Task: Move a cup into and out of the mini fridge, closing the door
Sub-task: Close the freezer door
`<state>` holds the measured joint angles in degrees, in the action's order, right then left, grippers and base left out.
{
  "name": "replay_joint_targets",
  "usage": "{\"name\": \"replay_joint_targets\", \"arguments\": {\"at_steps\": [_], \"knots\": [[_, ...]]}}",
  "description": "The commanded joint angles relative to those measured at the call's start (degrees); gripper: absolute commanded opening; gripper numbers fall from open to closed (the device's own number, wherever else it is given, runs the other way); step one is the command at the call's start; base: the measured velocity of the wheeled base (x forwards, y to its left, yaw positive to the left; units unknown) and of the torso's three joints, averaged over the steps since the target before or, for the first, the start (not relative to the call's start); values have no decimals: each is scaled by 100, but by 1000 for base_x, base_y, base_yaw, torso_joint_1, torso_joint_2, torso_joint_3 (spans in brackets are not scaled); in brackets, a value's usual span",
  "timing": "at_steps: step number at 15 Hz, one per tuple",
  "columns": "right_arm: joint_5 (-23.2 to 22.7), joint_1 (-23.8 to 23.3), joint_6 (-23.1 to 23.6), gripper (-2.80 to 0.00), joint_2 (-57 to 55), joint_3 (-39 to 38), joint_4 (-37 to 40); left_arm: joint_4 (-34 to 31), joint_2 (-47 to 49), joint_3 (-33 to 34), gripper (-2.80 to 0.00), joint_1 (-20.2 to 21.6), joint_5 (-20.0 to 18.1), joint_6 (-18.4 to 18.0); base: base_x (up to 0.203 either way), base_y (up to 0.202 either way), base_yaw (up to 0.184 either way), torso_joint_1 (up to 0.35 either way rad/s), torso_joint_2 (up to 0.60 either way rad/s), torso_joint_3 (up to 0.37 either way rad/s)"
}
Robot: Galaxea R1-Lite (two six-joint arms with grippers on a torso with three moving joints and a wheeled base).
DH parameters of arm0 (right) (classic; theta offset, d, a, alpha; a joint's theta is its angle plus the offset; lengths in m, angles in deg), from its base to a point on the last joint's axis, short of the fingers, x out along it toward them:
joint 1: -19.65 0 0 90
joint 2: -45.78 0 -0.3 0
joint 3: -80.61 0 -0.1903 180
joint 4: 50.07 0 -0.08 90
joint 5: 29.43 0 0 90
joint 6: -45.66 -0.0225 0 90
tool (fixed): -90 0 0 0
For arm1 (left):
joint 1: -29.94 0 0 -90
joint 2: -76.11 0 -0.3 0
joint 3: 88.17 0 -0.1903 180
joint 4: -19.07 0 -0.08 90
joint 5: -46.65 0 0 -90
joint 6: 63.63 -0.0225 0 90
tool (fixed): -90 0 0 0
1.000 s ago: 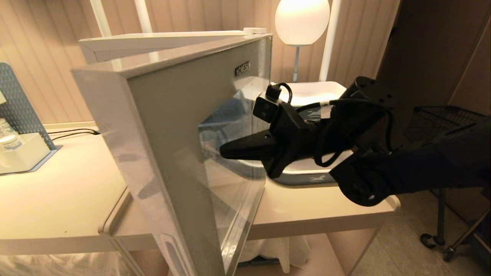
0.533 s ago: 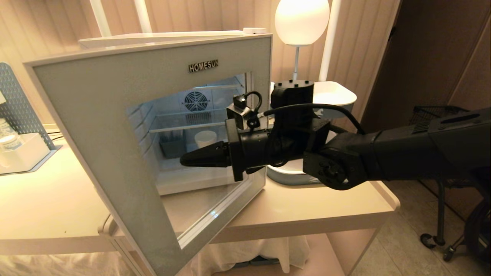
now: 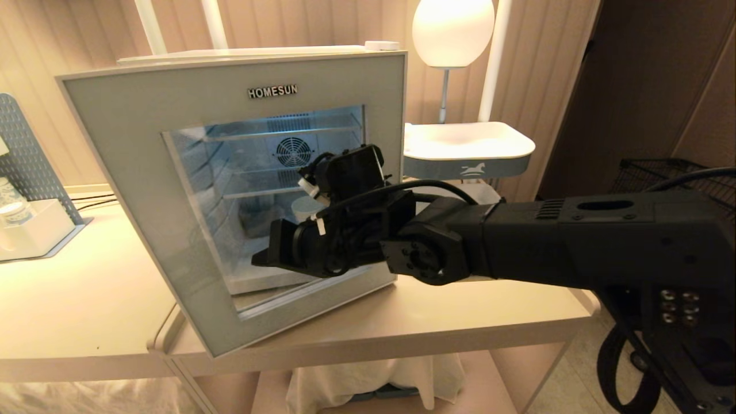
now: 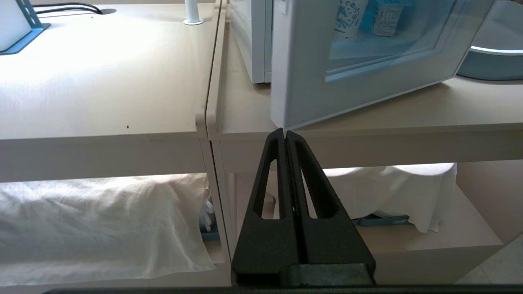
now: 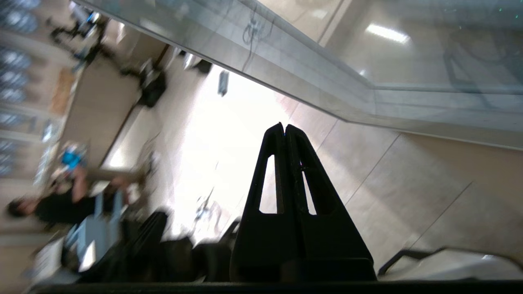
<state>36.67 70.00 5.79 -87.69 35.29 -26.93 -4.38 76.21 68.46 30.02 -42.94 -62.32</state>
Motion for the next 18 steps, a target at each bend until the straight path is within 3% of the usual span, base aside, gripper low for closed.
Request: {"name": "replay_joint_targets", "arguments": {"at_steps": [1, 7, 11, 15, 18], "knots": [[533, 33, -13, -280, -283, 48, -147, 0, -1, 9, -280, 1, 2, 1, 0, 0, 0, 0, 0, 0], [2734, 193, 261, -280, -309, 28, -348, 0, -1, 9, -280, 1, 2, 1, 0, 0, 0, 0, 0, 0], [4094, 347, 1041, -280, -544, 28, -604, 0, -1, 9, -280, 1, 2, 1, 0, 0, 0, 0, 0, 0], [4707, 317, 1994, -280, -892, 23, -1238, 0, -1, 9, -280, 1, 2, 1, 0, 0, 0, 0, 0, 0], [4761, 289, 2561, -280, -1039, 44, -1419, 0, -1, 9, -280, 1, 2, 1, 0, 0, 0, 0, 0, 0]]}}
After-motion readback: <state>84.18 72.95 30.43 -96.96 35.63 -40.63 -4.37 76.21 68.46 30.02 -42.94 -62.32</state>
